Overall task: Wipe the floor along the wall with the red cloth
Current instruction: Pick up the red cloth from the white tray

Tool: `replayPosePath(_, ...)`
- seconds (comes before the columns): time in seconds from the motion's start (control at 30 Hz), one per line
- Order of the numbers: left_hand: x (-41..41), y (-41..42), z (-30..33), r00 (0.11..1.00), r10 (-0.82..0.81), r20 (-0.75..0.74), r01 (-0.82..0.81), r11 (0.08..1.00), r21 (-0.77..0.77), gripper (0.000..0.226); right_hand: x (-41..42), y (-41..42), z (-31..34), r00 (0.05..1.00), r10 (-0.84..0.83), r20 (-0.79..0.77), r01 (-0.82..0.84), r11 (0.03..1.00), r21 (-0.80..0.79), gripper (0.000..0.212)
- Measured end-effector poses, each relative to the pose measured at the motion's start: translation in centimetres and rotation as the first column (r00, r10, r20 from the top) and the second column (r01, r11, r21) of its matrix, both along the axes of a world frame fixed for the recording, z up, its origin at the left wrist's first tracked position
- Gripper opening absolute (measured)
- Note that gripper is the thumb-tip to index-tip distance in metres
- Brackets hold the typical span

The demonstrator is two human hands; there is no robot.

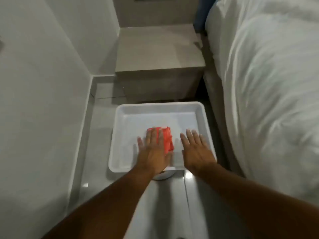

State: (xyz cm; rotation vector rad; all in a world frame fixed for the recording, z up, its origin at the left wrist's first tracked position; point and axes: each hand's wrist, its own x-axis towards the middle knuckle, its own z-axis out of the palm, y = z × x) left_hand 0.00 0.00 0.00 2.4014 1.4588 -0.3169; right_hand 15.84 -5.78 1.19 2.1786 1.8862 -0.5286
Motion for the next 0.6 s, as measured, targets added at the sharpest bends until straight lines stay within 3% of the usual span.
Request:
replayPosePath(0.13,3.7,2.9,-4.6,0.991,0.128,0.040,-0.126,0.991,-0.036,0.087,1.3,2.5,-3.6,0.997,0.065,0.034,-0.063,0.996,-0.056,0.067)
replayPosePath(0.33,3.7,3.5,-8.8,0.998,0.008,-0.058,-0.008,1.000,-0.001,0.079,0.6,4.5,-5.7,0.995,0.095,0.010,-0.094,0.993,-0.073,0.066)
replayPosePath(0.6,2.9,3.9,-7.1,0.998,-0.010,0.055,0.009,1.000,0.021,0.070,-1.1,4.0,-5.2,0.997,0.077,0.005,-0.077,0.996,-0.051,0.071)
